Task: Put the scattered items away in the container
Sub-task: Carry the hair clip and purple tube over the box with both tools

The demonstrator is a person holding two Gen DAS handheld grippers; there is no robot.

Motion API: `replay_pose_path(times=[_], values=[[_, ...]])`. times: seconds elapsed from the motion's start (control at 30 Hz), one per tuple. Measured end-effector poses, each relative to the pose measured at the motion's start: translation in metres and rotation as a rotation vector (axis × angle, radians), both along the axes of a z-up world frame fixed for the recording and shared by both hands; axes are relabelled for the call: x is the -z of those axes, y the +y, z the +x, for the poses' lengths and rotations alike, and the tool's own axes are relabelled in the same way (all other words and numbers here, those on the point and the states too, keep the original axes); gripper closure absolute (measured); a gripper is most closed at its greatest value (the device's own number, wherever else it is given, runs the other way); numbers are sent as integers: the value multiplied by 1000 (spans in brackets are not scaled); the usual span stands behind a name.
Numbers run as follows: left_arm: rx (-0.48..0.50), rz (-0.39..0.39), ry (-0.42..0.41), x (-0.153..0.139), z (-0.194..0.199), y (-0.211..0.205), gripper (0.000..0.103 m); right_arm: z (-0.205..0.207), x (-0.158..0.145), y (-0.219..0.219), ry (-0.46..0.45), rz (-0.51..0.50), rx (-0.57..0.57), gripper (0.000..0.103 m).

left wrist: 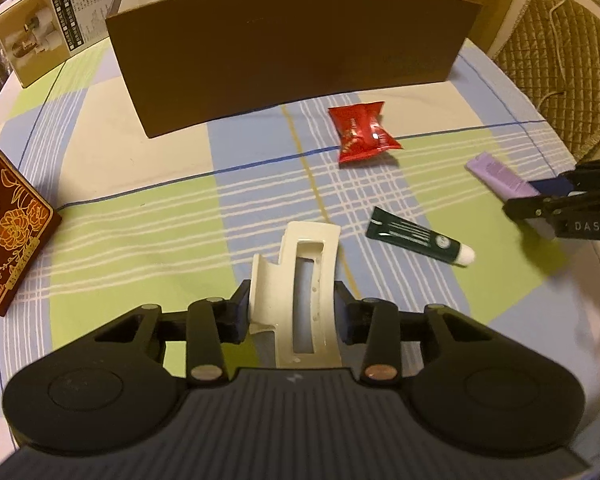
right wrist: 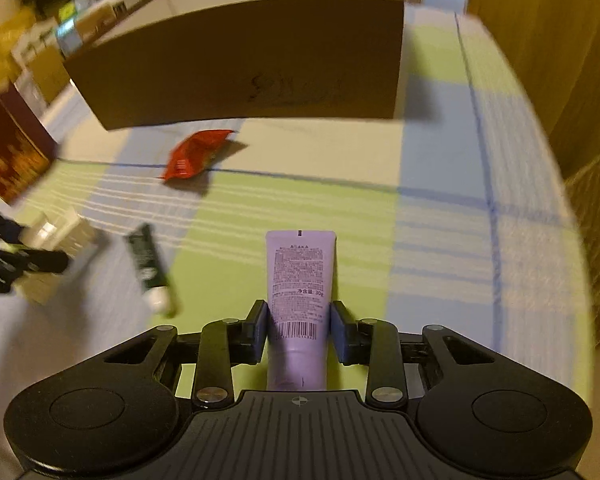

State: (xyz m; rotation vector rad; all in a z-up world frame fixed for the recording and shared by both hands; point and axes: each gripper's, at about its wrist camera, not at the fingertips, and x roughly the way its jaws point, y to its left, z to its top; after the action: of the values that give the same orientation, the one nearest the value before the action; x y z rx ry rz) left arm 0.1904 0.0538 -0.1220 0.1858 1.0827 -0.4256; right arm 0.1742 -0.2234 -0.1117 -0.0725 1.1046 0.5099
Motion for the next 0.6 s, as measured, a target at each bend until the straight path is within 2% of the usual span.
replay_pose_path(times=[0.1, 0.27, 0.6], values=[[19, -12, -6, -10, -7, 3, 68, -6, -5, -5, 50, 73, 12, 68], [46, -11, -28, -29, -12, 6, 68, -8, -21, -6, 82, 138, -8, 68], [124, -13, -116, -77, -4, 11, 68, 11, -69, 0, 6, 153, -132, 68]])
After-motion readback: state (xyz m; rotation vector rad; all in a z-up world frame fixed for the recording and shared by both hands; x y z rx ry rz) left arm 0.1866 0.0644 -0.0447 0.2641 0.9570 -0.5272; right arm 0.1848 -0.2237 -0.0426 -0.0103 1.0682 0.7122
